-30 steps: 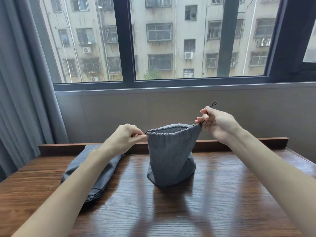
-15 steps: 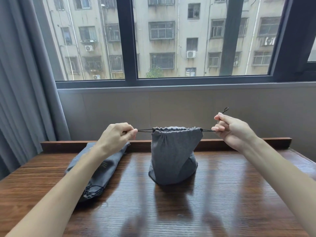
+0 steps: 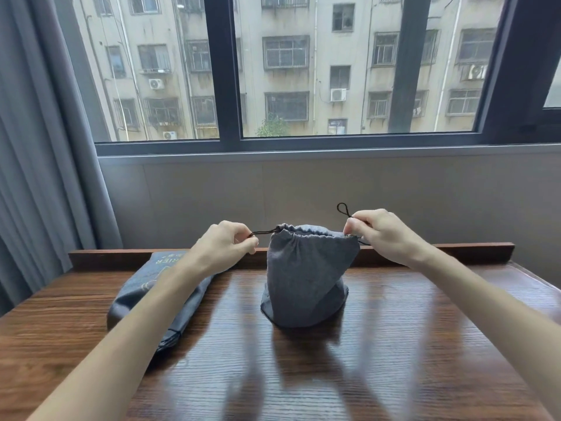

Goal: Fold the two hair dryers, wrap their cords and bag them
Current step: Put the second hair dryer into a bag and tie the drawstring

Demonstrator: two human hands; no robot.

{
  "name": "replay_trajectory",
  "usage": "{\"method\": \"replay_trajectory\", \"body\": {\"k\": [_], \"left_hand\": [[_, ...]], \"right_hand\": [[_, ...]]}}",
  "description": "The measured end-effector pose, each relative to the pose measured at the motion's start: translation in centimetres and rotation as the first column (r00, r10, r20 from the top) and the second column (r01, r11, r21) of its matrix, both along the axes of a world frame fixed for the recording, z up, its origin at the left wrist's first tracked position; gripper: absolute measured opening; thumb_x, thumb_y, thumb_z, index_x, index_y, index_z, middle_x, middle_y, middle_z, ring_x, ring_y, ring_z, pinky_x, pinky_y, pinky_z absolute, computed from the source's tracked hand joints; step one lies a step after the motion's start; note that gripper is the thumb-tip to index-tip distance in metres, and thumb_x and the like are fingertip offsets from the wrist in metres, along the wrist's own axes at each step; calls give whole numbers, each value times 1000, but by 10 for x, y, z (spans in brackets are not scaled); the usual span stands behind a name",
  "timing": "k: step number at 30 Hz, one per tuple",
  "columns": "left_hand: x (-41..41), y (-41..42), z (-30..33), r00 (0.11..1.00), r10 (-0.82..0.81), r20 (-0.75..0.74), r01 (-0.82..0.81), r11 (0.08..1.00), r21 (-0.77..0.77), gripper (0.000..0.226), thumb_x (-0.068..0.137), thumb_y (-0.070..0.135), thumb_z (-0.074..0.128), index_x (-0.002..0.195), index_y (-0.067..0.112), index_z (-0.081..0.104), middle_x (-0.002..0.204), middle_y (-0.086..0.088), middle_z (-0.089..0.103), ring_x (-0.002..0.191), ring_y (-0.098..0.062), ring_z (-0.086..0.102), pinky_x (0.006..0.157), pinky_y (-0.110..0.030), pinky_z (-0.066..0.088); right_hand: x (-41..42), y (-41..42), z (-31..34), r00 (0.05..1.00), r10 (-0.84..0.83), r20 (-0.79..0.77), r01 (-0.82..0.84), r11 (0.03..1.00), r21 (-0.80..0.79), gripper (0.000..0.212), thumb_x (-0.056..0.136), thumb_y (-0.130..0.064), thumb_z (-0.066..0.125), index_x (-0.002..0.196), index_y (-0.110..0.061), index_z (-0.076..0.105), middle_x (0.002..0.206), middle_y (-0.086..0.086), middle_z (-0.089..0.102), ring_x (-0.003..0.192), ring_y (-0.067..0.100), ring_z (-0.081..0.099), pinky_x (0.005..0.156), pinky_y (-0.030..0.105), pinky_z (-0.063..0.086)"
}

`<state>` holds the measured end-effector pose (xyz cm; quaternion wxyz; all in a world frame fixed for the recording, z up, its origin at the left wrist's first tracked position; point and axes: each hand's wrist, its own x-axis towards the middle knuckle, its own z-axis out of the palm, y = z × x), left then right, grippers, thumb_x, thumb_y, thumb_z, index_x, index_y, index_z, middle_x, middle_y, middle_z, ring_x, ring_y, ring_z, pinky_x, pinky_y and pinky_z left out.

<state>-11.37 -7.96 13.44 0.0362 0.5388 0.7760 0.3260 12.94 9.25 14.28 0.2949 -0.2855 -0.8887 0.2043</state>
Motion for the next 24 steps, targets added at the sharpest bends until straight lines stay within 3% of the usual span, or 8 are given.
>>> {"method": "replay_trajectory", "body": {"k": [4, 8, 11, 13, 15, 18, 21, 24], "left_hand": [[19, 3, 6, 997, -73, -33, 72, 997, -38, 32, 65, 49, 70, 89, 30, 60, 84, 12, 70, 81, -4, 66, 81, -29, 54], [32, 11, 9, 998, -66, -11, 67, 995, 78, 61, 70, 37, 80, 115, 20, 43, 80, 8, 71, 80, -9, 65, 77, -28, 51], [28, 12, 11, 987, -22, -159, 30, 999, 45, 76, 70, 45, 77, 131, 32, 34, 78, 10, 69, 83, -17, 63, 82, -36, 51], [26, 13, 14, 953, 7, -302, -8, 1000, -3, 55, 71, 53, 73, 118, 35, 52, 90, 11, 64, 91, -19, 60, 83, -36, 49], [23, 15, 17, 945, -14, -327, 0, 999, -44, 38, 74, 52, 72, 103, 29, 64, 95, 9, 64, 94, -18, 58, 83, -34, 46], [15, 17, 17, 950, -82, -300, 65, 996, -66, 18, 82, 42, 70, 84, 24, 69, 80, 9, 66, 81, -15, 59, 80, -33, 49], [6, 19, 17, 943, -132, -306, 122, 991, -51, 21, 89, 38, 64, 74, 23, 68, 65, 13, 59, 63, -5, 54, 70, -30, 49], [7, 19, 17, 950, -167, -266, 174, 985, 5, 31, 96, 35, 54, 69, 23, 61, 57, 11, 53, 54, -3, 47, 60, -20, 40]], "right_hand": [[-4, -2, 1, 928, 31, -372, -147, 946, -288, 31, 99, -16, 48, 81, -3, 69, 58, 1, 44, 58, 13, 41, 60, 16, 41], [-9, 2, -4, 851, 13, -525, -282, 854, -436, 30, 100, -15, 47, 83, -2, 68, 57, 4, 33, 55, 15, 40, 59, 21, 41], [-7, 9, -4, 753, -59, -656, -401, 749, -527, 27, 100, -14, 46, 87, -2, 66, 52, -4, 34, 55, 14, 44, 64, 28, 43], [-5, 10, -4, 720, -89, -689, -439, 711, -550, 28, 101, -14, 44, 87, -3, 66, 55, -4, 39, 58, 14, 46, 66, 29, 46], [-4, 9, -3, 699, -113, -706, -476, 664, -577, 29, 101, -14, 42, 86, -4, 64, 60, -1, 41, 59, 15, 47, 69, 30, 49], [-1, 10, -2, 651, -165, -741, -571, 537, -621, 30, 102, -17, 39, 81, -7, 58, 61, 1, 40, 57, 16, 48, 75, 34, 53], [-1, 13, -3, 637, -217, -740, -605, 453, -654, 30, 103, -20, 38, 80, -9, 54, 56, -2, 34, 49, 13, 38, 62, 29, 48], [-3, 16, -2, 648, -246, -721, -582, 451, -677, 29, 102, -20, 42, 81, -7, 58, 55, -4, 24, 46, 11, 26, 48, 23, 35]]}}
